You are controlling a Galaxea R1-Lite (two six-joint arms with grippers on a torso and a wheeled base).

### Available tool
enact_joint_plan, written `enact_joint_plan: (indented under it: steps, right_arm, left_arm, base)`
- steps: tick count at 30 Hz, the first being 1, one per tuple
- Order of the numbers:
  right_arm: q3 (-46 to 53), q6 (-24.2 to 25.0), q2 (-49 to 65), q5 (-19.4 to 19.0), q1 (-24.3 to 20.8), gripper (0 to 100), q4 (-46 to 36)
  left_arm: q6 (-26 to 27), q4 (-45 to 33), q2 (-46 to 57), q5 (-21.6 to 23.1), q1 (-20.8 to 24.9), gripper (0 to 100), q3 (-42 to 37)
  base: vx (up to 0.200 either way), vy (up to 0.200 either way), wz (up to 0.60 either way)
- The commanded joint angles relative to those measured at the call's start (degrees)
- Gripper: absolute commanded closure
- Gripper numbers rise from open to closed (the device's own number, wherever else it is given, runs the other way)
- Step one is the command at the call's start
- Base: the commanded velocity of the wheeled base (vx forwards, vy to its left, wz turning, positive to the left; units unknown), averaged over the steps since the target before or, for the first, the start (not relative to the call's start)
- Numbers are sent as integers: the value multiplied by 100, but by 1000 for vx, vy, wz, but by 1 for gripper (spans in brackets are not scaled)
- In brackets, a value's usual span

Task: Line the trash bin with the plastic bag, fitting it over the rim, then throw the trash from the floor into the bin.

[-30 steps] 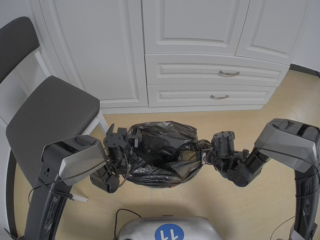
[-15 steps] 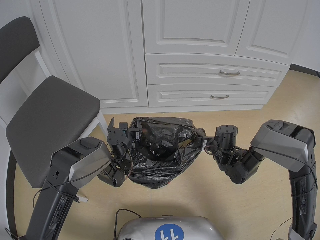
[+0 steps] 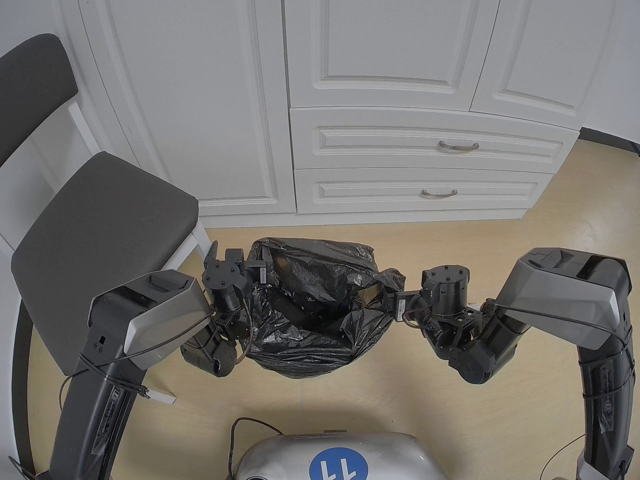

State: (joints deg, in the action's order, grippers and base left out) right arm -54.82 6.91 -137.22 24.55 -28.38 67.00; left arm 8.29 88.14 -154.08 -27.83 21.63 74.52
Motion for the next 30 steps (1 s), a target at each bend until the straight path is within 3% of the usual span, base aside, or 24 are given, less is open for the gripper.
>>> enact_joint_plan:
  steps: [1, 4, 13, 18, 20, 23, 25, 27, 30]
  right_arm:
    - [507, -129, 793, -126, -18, 0, -38]
    - [604, -129, 916, -188, -80, 0, -55]
    - [613, -85, 942, -205, -177, 0, -47]
    - [798, -85, 1232, -223, -273, 0, -178]
    - [885, -41, 1487, -232, -352, 0, -662]
    - [859, 196, 1637, -267, -379, 0, -1128]
    - [727, 504, 1804, -530, -396, 0, -1673]
    - [279, 592, 1936, -864, -467, 0, -2455]
    - [-679, 601, 1865, -900, -581, 0, -3571]
  left_arm:
    - [-372, -7, 748, 375, 307, 0, -1036]
    - [-477, -7, 950, 630, 369, 0, -1467]
    - [-618, -7, 1187, 700, 439, 0, -1836]
    - [-627, -16, 1960, 1069, 536, 0, -2768]
    - [-600, -95, 2444, 1438, 562, 0, -3479]
    - [-592, -332, 2707, 1658, 536, 0, -3893]
    - [-644, -508, 2787, 1728, 430, 0, -4051]
    - [-750, -526, 2751, 1728, 254, 0, -4112]
    - [-917, -508, 2664, 1728, 219, 0, -4174]
  base:
    - [0, 0, 0]
    - [0, 0, 0]
    - [0, 0, 0]
    - [0, 0, 0]
    - [0, 0, 0]
    - [0, 0, 0]
    - [0, 0, 0]
    - [0, 0, 0]
    - [0, 0, 0]
